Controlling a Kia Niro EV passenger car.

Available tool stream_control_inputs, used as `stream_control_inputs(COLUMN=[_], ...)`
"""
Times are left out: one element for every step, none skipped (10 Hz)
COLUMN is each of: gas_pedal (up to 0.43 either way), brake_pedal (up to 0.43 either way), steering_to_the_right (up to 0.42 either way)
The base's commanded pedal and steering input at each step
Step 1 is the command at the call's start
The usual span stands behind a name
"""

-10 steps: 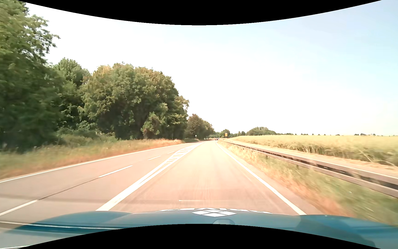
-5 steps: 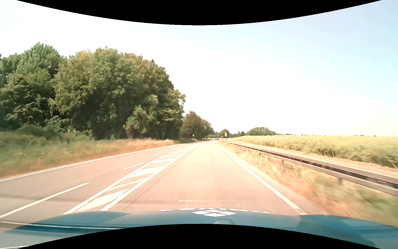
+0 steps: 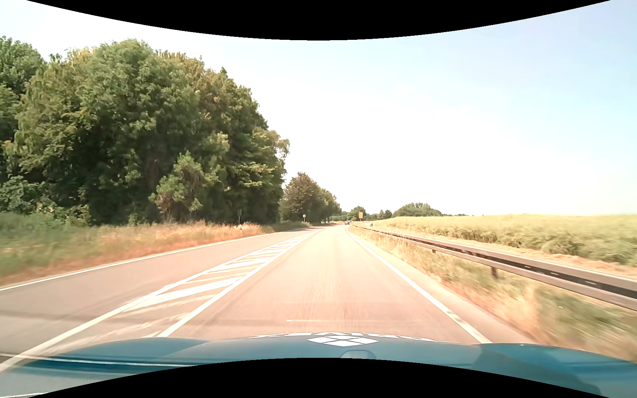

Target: Follow the waypoints while adhering to traffic rules and regulations

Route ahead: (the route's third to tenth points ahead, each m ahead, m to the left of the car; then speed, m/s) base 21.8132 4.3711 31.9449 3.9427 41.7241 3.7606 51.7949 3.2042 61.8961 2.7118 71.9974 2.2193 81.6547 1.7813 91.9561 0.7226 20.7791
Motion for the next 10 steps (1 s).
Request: stream_control_inputs(gas_pedal=[0.169, 0.169, 0.169, 0.157, 0.157, 0.157, 0.150, 0.150, 0.150, 0.150], brake_pedal=[0.000, 0.000, 0.000, 0.000, 0.000, 0.000, 0.000, 0.000, 0.000, 0.000], steering_to_the_right=[0.003, 0.003, 0.003, 0.002, 0.002, 0.002, 0.002, 0.002, 0.002, 0.002])
